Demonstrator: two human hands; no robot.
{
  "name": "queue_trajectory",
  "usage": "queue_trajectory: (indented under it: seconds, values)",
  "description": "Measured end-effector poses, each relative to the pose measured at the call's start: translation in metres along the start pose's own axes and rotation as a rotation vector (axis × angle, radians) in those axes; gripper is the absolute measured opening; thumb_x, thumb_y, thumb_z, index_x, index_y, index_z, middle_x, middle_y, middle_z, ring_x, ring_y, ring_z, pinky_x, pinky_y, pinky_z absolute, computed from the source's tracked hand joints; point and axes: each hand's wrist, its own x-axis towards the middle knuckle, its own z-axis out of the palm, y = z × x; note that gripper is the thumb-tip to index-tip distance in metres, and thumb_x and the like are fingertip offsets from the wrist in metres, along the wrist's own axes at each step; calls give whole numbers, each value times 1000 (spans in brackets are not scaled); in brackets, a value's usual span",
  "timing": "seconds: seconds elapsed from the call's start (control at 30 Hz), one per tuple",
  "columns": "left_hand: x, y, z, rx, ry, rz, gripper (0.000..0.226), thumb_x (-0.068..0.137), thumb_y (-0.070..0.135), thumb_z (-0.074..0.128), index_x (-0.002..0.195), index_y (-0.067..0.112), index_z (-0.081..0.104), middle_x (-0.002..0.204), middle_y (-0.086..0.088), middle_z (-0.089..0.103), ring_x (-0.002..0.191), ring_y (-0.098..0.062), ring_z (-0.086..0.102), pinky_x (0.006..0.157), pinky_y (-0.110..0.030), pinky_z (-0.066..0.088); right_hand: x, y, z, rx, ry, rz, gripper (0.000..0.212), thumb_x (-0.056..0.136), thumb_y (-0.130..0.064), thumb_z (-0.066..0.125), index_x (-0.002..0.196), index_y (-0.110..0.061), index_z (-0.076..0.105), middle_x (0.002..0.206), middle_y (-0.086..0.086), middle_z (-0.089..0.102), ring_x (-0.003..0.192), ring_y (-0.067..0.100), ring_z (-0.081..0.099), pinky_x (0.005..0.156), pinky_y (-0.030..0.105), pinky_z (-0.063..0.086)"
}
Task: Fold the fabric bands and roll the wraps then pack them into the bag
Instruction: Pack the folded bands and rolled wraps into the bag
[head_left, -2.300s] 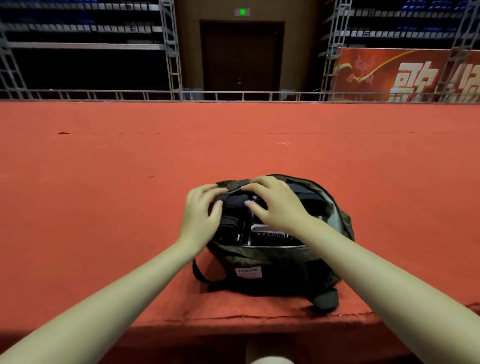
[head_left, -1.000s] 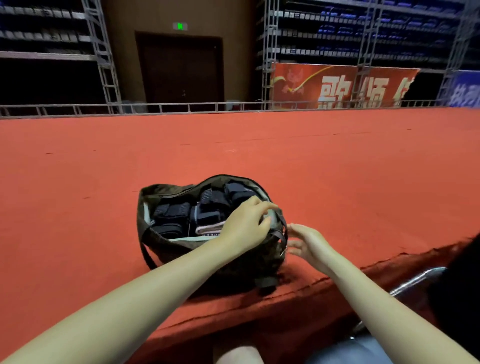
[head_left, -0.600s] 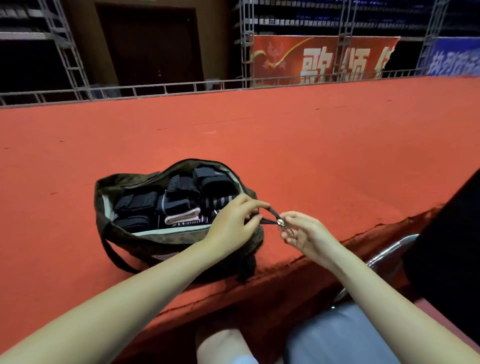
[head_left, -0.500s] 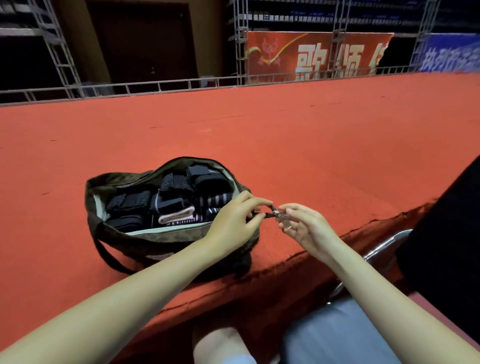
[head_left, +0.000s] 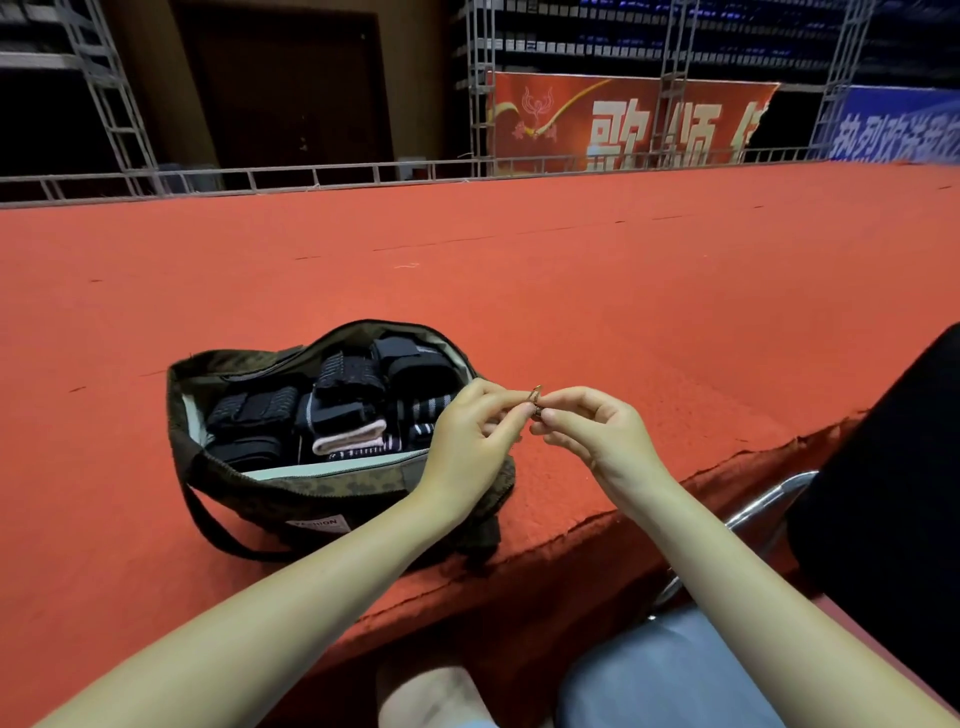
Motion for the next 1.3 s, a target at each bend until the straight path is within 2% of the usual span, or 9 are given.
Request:
queue_trajectory:
  seconds: [0.17,0.33,0.43,0.6,0.7,0.8,1.0,1.13,1.3]
  values:
    - [9,13,3,-1,37,23,12,89,16,61,89,23,71,89,7,60,78,-9,60,67,-34,55,3,-9,6,69,78,-35,12,84,7,60,86,-4,65,75,6,68,73,18,67,70,23,55]
    - [30,34,5,-148,124,-43,8,93,9,54,89,15,59,92,-10,62,78,-16,64,62,-25,56,16,-30,13,129,108,-74,14,86,3,61,97,-4,67,81,9,69,72,16,66,70,22,54]
    - [48,48,1,-262,169,-87,4,92,6,54,93,10,56,86,-11,62,74,-16,64,63,-25,56,30,-51,17,117,75,-107,16,86,4,59,90,-7,70,79,7,71,71,15,65,69,21,54]
    - [64,60,-9,-253,117,-66,29,90,0,50,111,16,62,81,-1,59,76,-15,65,71,-30,58,39,-62,26,-89,75,-176,17,87,0,57,89,-9,71,83,7,72,74,12,65,66,21,52]
    - [62,58,-14,-288,145,-107,17,93,6,53,101,9,67,79,0,63,72,-9,64,71,-27,57,37,-59,31,-113,65,-181,12,88,-4,59,92,-8,70,83,10,72,74,15,66,66,24,54]
    - [62,57,-20,-310,192,-156,11,92,11,56,91,11,68,72,0,62,68,-9,63,71,-29,58,36,-54,36,-89,36,-164,10,87,-4,62,95,-5,69,88,15,72,77,19,69,66,24,54]
    - [79,59,-39,-181,209,-237,10,90,16,61,80,15,66,76,1,66,65,-6,61,60,-21,49,53,-73,36,-99,81,-199,10,86,5,59,90,-2,67,73,12,67,60,11,65,62,20,54]
    - [96,50,-55,-66,209,-317,17,88,19,61,71,19,64,67,2,62,63,-14,56,67,-28,45,71,-79,23,-230,125,-226,11,86,7,57,94,5,66,68,13,63,51,7,62,58,17,53]
    - [92,28,-69,153,216,-326,22,87,19,60,66,24,62,71,5,66,78,-17,65,78,-31,51,85,-54,0,-319,215,-157,13,85,8,58,95,8,66,66,11,61,45,4,59,54,15,52]
